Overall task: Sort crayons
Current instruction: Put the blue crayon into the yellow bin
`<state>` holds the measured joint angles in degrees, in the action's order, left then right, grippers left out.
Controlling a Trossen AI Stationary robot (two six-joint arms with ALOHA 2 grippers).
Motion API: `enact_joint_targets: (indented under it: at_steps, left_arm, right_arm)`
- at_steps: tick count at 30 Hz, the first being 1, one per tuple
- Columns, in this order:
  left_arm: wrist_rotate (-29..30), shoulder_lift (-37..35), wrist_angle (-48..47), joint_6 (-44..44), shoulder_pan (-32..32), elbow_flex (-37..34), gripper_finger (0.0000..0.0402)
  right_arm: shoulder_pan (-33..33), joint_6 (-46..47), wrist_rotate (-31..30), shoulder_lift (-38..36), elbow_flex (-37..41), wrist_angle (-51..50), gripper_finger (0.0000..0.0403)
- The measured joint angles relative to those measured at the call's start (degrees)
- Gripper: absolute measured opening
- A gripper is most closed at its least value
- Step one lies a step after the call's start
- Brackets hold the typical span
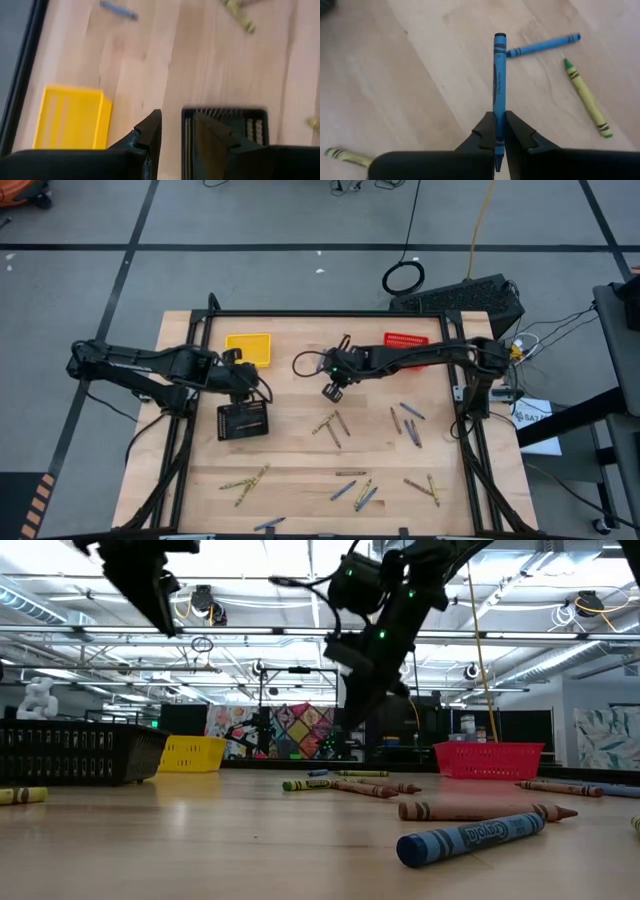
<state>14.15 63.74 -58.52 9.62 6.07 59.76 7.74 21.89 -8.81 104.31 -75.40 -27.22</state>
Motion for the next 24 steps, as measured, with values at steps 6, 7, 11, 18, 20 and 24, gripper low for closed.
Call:
enact_joint_targets:
  at_steps: [6,7,11,18,20,24]
  left_arm:
    - [-0.5,0.0,8.2,-3.6,0.0,-2.6,0.0112]
    - [-0.5,0.0,9.8,-4.0,0.0,-3.3,0.0112]
    - [-0.7,0.0,18.3,-5.7,0.0,-7.2,0.0112]
    - [-0.9,0.0,33.6,-7.6,0.0,-14.6,0.0112]
    - [-1.0,0.0,37.2,-8.7,0.0,-16.0,0.0112]
    - [-2.8,0.0,46.0,-9.8,-0.1,-18.7,0.0112]
  right_arm:
    - [-2.1,-2.0,0.0,-4.2,-0.1,0.7,0.0]
    - [-2.5,-2.2,0.0,-5.0,-0.1,1.0,0.0]
    - [-4.4,-3.3,-0.1,-7.5,-0.1,2.9,0.0]
    - [-7.4,-4.5,-0.2,-11.4,-0.1,6.1,0.0]
    - [-8.3,-4.6,-0.1,-12.2,-0.1,7.0,0.0]
    - [-9.7,-5.2,-0.4,-13.2,-0.2,9.7,0.0]
